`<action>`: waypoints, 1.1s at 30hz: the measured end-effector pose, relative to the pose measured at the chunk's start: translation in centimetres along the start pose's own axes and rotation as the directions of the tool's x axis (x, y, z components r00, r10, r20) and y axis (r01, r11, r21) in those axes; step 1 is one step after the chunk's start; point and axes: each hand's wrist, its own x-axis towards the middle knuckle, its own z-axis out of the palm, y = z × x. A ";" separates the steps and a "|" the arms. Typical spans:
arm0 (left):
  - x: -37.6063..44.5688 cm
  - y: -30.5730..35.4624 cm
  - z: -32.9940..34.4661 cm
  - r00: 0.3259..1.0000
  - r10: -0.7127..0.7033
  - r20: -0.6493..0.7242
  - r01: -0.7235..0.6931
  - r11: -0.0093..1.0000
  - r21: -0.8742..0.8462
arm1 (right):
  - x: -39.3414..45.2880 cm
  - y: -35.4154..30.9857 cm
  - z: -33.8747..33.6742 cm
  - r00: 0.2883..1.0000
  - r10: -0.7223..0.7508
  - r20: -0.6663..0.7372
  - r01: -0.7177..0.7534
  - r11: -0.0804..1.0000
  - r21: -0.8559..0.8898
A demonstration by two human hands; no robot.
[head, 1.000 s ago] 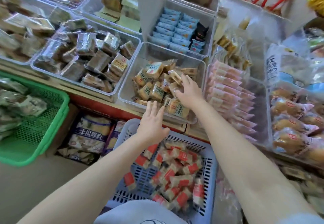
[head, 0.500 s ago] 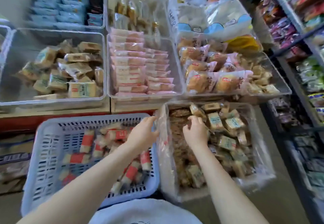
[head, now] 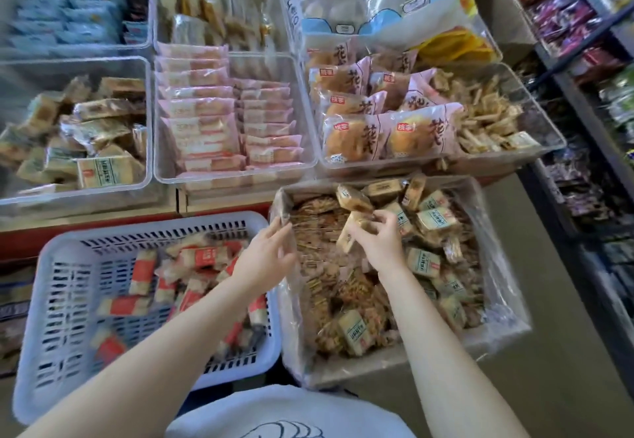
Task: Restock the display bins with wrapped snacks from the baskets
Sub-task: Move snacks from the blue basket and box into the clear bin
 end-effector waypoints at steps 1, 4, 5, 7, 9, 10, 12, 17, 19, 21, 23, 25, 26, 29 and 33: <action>0.0 0.0 0.0 1.000 -0.002 0.000 0.002 0.999 -0.048 | -0.5 -0.8 -0.1 0.991 0.094 0.095 -0.117 0.955 0.273; -0.2 0.0 -0.2 1.000 -0.007 0.015 0.009 0.979 -0.204 | -1.9 -2.2 0.1 0.928 0.129 0.349 -0.346 0.641 0.685; -0.3 -0.2 -0.6 1.000 -0.004 -0.001 0.004 0.971 -0.240 | -2.2 -2.8 0.6 0.907 0.125 0.403 -0.401 0.548 0.733; -0.5 -1.1 -1.8 0.995 -0.008 -0.102 -0.020 0.962 -0.271 | -2.4 -3.8 2.2 0.874 0.129 0.468 -0.470 0.463 0.751; -0.8 -3.1 -4.1 0.965 -0.037 -0.260 -0.039 0.959 -0.281 | -2.3 -5.3 4.7 0.840 0.154 0.520 -0.521 0.493 0.697; -1.1 -4.5 -5.5 0.937 -0.060 -0.345 -0.038 0.962 -0.272 | -2.3 -6.1 6.3 0.822 0.161 0.547 -0.537 0.539 0.649; -1.7 -8.0 -8.6 0.848 -0.119 -0.517 -0.004 0.973 -0.230 | -2.3 -8.2 9.9 0.794 0.179 0.582 -0.531 0.670 0.519; -2.3 -18.3 -17.1 0.706 -0.257 -0.660 0.255 0.962 -0.101 | -3.0 -15.0 22.0 0.784 0.107 0.611 -0.283 0.938 0.199; -1.9 -22.1 -19.7 0.780 -0.293 -0.552 0.353 0.936 0.001 | -3.2 -17.6 27.0 0.826 -0.004 0.564 -0.051 0.995 0.080; -1.7 -24.5 -20.9 0.847 -0.309 -0.433 0.395 0.910 0.123 | -3.2 -20.0 31.5 0.869 -0.147 0.472 0.217 0.972 -0.095; -1.5 -25.1 -21.1 0.871 -0.297 -0.390 0.389 0.903 0.180 | -3.0 -21.9 35.2 0.861 -0.333 0.385 0.439 0.869 -0.229; -1.5 -25.0 -21.0 0.875 -0.271 -0.401 0.364 0.915 0.177 | -2.4 -22.7 38.6 0.810 -0.498 0.310 0.585 0.734 -0.346; -1.6 -25.1 -21.0 0.876 -0.249 -0.413 0.344 0.923 0.173 | -2.1 -23.0 40.2 0.771 -0.551 0.320 0.637 0.674 -0.375; -2.0 -25.9 -21.3 0.891 -0.177 -0.418 0.274 0.944 0.183 | -0.5 -22.2 44.5 0.618 -0.537 0.574 0.783 0.358 -0.509; -1.9 -26.8 -21.3 0.904 -0.156 -0.398 0.233 0.960 0.152 | 1.6 -21.8 46.8 0.601 -0.319 0.733 0.786 0.070 -0.615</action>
